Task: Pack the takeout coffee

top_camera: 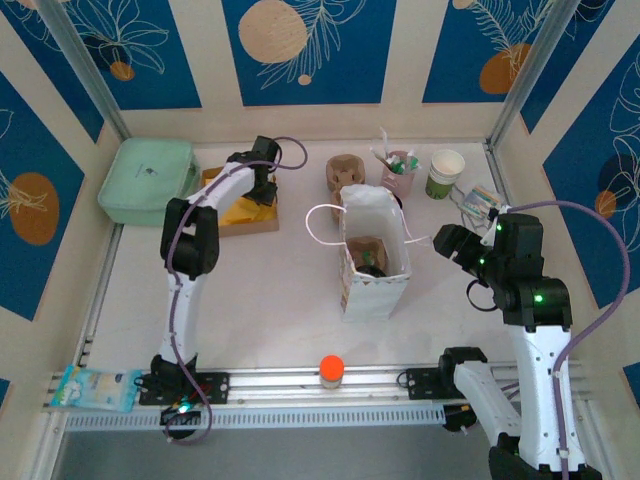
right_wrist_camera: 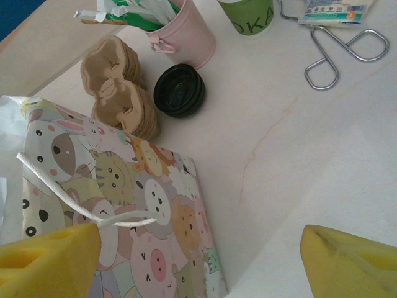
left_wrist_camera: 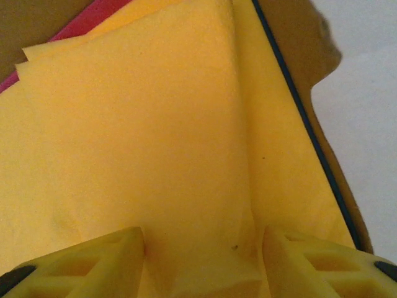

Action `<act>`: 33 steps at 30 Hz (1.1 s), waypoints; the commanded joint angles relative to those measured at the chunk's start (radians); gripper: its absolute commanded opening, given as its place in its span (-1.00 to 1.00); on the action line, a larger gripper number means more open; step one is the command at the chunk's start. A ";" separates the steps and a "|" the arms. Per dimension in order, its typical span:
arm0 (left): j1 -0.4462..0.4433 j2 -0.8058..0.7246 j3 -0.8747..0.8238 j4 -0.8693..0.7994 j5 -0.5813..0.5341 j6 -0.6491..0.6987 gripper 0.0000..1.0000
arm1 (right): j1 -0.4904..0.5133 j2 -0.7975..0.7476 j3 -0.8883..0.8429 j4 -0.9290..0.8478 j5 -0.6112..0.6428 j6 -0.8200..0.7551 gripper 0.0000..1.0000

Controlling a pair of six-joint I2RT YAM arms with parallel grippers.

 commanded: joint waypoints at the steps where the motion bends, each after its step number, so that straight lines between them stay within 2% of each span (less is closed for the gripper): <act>1: 0.014 0.031 0.009 -0.024 -0.013 0.016 0.06 | 0.008 0.001 0.023 -0.003 -0.006 -0.001 0.68; 6: 0.015 0.044 0.013 -0.021 -0.012 0.016 0.00 | 0.008 0.005 0.024 -0.001 -0.006 0.000 0.69; 12: 0.016 0.037 0.017 -0.019 -0.017 0.017 -0.44 | 0.009 0.004 0.023 0.000 -0.002 0.000 0.68; 15: 0.016 0.023 0.016 -0.022 -0.019 0.019 -0.57 | 0.011 0.004 0.018 0.003 -0.004 0.002 0.68; 33: 0.017 -0.110 0.010 -0.041 -0.017 0.021 -0.62 | 0.016 -0.016 0.004 -0.011 0.004 0.002 0.67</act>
